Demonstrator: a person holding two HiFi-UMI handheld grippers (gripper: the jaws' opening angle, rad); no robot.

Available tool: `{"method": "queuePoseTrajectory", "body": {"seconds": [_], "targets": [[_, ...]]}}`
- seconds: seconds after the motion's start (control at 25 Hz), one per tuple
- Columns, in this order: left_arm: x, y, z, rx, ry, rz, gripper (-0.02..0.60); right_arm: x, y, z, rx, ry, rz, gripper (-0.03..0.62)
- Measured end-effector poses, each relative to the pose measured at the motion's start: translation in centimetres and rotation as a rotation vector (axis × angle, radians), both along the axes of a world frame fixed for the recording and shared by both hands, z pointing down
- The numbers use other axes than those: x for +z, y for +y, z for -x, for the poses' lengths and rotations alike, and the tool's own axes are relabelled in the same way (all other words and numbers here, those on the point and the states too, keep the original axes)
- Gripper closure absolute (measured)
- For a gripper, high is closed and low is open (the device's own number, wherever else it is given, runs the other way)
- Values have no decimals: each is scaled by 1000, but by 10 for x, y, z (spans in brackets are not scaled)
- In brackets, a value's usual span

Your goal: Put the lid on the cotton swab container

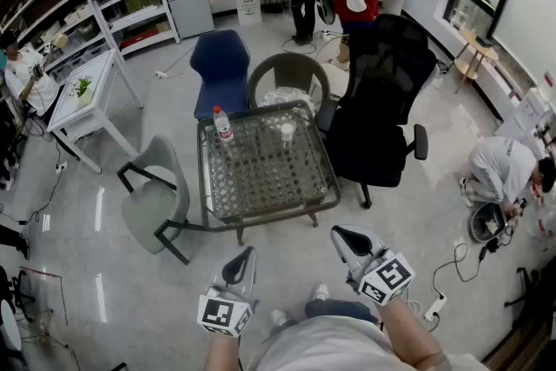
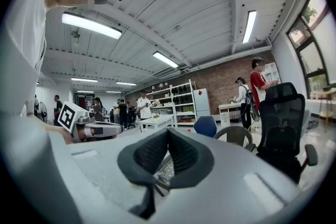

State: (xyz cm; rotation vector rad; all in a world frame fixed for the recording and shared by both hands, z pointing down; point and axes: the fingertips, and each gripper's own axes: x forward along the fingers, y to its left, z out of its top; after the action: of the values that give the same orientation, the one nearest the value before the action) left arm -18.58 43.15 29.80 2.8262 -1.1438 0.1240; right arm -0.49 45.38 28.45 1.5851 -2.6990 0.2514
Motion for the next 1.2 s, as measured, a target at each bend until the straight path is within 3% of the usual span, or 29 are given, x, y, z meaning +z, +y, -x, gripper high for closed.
{"method": "queuePoseTrajectory", "body": {"seconds": [0.4, 0.6, 0.92, 1.2], "targets": [[-2, -26, -48, -7, -38, -9, 575, 3, -25, -38, -27, -28, -15, 591], [-3, -38, -80, -15, -58, -12, 575, 1, -37, -76, -15, -114, -19, 590], [9, -50, -132, -26, -71, 9, 575, 19, -51, -135, 8, -149, 8, 591], [30, -79, -150, -15, -89, 31, 575, 35, -78, -154, 21, -149, 30, 590]]}}
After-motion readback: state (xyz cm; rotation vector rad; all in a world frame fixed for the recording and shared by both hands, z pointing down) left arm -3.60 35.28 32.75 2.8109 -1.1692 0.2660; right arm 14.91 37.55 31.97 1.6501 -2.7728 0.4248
